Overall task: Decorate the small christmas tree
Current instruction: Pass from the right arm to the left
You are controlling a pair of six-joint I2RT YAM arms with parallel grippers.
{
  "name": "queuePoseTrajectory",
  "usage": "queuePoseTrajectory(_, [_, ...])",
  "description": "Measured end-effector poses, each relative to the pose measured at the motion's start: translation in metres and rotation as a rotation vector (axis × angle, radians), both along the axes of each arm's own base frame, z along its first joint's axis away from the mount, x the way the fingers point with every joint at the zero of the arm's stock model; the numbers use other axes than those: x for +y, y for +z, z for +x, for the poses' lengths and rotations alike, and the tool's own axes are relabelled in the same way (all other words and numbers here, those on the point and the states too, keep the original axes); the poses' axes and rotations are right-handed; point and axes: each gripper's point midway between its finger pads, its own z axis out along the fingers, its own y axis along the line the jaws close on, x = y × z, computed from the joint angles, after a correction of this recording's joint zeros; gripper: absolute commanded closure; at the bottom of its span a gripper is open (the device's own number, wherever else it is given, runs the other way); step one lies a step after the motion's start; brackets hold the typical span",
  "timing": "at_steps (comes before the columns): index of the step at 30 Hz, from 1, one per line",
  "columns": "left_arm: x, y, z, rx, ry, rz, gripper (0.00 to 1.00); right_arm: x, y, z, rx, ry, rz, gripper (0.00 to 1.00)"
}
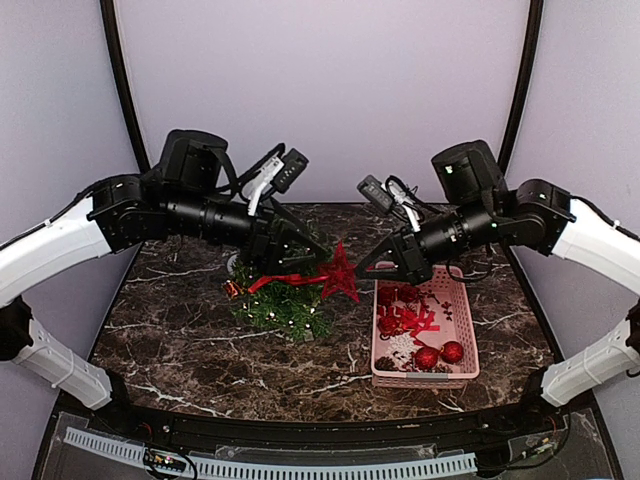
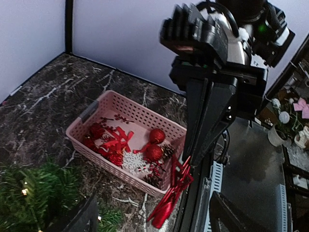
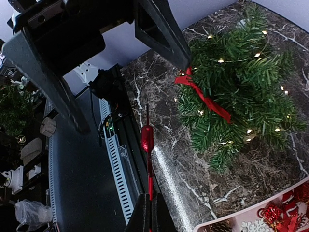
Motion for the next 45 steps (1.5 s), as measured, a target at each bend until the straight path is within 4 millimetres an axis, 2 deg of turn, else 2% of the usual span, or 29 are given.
queuePoseTrajectory(3, [-0.016, -0.018, -0.019, 0.036, -0.106, 0.038, 0.21, 0.006, -0.005, -0.009, 0.038, 0.068, -0.021, 1.0])
queuePoseTrajectory(7, [-0.026, -0.031, -0.039, 0.074, -0.203, 0.062, 0.46, 0.011, -0.002, -0.018, 0.051, 0.131, -0.017, 1.0])
queuePoseTrajectory(9, [-0.028, -0.031, -0.044, 0.075, -0.229, 0.058, 0.56, 0.012, 0.0, -0.021, 0.052, 0.15, -0.013, 1.0])
queuePoseTrajectory(14, [-0.029, -0.026, -0.047, 0.075, -0.249, 0.037, 0.7, 0.013, -0.004, -0.025, 0.065, 0.182, -0.023, 1.0])
queuePoseTrajectory(16, [-0.03, -0.024, -0.047, 0.074, -0.252, 0.026, 0.81, 0.013, -0.007, -0.026, 0.07, 0.19, -0.031, 1.0])
queuePoseTrajectory(18, [-0.031, -0.023, -0.048, 0.081, -0.256, 0.02, 0.87, 0.013, -0.009, -0.028, 0.075, 0.199, -0.036, 1.0])
queuePoseTrajectory(20, [-0.032, -0.022, -0.049, 0.081, -0.261, 0.014, 0.97, 0.013, -0.01, -0.03, 0.079, 0.207, -0.04, 1.0])
queuePoseTrajectory(24, [-0.032, -0.024, -0.05, 0.096, -0.269, 0.008, 1.0, 0.012, -0.011, -0.032, 0.077, 0.217, -0.044, 1.0])
queuePoseTrajectory(25, [-0.033, -0.025, -0.05, 0.1, -0.269, 0.005, 1.0, 0.012, -0.012, -0.032, 0.077, 0.218, -0.046, 0.89])
queuePoseTrajectory(27, [-0.033, -0.026, -0.05, 0.103, -0.269, -0.003, 1.0, 0.011, -0.013, -0.031, 0.07, 0.215, -0.052, 0.57])
queuePoseTrajectory(28, [-0.033, -0.028, -0.05, 0.106, -0.268, -0.005, 1.0, 0.011, -0.014, -0.029, 0.065, 0.204, -0.054, 0.44])
queuePoseTrajectory(30, [-0.03, -0.032, -0.05, 0.114, -0.257, -0.005, 1.0, 0.01, -0.015, -0.024, 0.031, 0.175, -0.046, 0.29])
queuePoseTrajectory(34, [-0.02, -0.036, -0.044, 0.101, -0.176, -0.04, 1.0, -0.005, -0.013, -0.012, -0.076, 0.054, 0.024, 0.22])
queuePoseTrajectory(38, [-0.001, -0.023, -0.028, 0.032, -0.022, -0.168, 1.0, -0.018, 0.0, 0.0, -0.164, -0.1, 0.24, 0.21])
queuePoseTrajectory(41, [0.009, 0.005, -0.015, -0.024, 0.073, -0.33, 1.0, -0.014, 0.01, 0.011, -0.179, -0.168, 0.403, 0.23])
queuePoseTrajectory(45, [0.016, 0.036, -0.005, -0.061, 0.136, -0.513, 1.0, 0.007, 0.03, 0.026, -0.171, -0.191, 0.565, 0.28])
